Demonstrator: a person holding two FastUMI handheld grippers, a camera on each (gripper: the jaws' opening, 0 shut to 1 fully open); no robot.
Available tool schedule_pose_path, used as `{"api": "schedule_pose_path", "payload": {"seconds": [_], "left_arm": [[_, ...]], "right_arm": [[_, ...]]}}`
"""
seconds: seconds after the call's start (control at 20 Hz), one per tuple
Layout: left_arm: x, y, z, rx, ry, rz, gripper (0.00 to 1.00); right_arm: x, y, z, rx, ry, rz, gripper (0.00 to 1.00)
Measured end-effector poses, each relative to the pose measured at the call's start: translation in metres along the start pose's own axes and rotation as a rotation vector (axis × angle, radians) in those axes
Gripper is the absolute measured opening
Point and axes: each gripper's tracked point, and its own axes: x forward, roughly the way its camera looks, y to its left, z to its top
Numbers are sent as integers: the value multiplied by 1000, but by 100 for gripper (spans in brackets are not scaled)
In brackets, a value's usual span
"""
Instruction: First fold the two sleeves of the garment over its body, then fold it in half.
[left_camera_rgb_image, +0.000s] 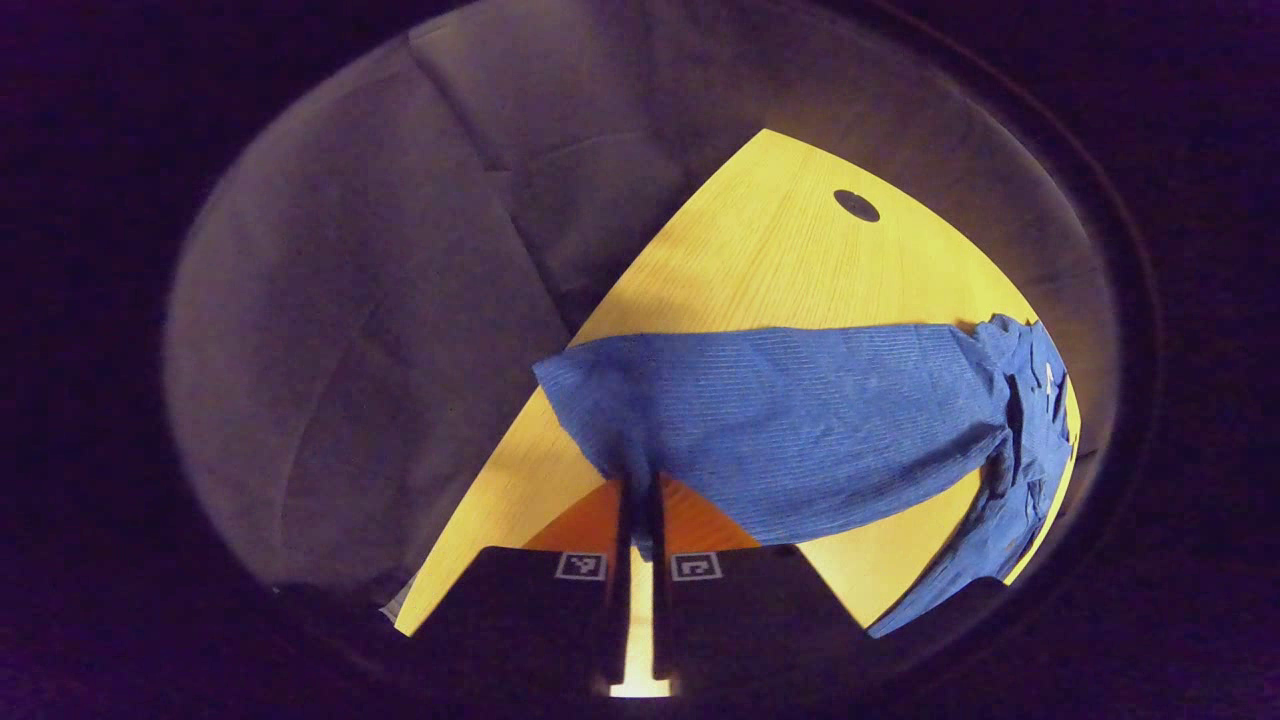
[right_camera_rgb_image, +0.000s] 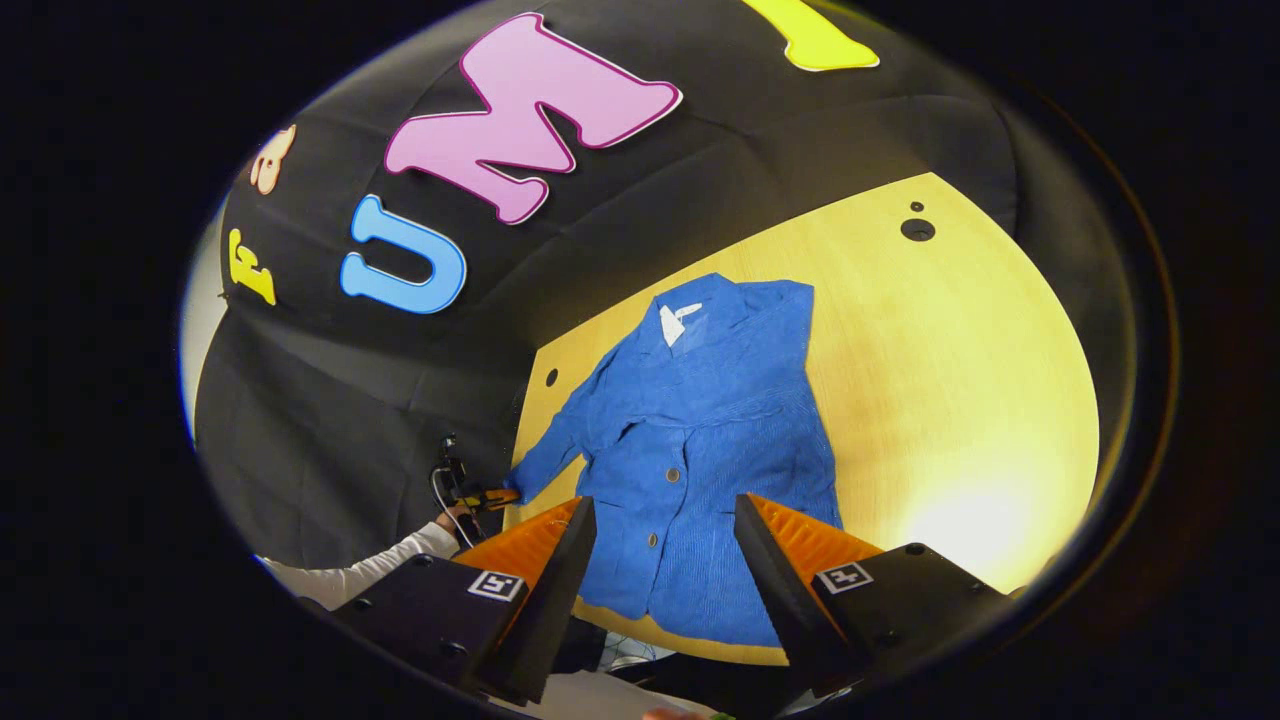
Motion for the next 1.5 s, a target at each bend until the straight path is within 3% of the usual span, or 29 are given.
{"api": "schedule_pose_path", "payload": {"seconds": [0.1,0.3,0.65,1.0,1.2,1.4,1.5], "left_arm": [[-2,-2,0,4,4,34,0],[-23,-26,15,45,-67,-25,0],[-153,-124,76,311,-353,-155,0],[-261,-333,74,612,-579,-333,0],[-271,-459,24,700,-525,-496,0],[-242,-553,-24,813,-434,-557,0],[-224,-579,-44,858,-386,-549,0]], "right_arm": [[2,3,0,-1,2,3,90],[-5,-2,3,-4,-16,6,90],[-10,-10,13,1,-51,21,90],[-25,-33,29,7,-92,37,89],[-35,-56,24,9,-96,11,90],[-48,-86,7,12,-84,-26,90],[-53,-100,-1,39,-85,-39,90]]}}
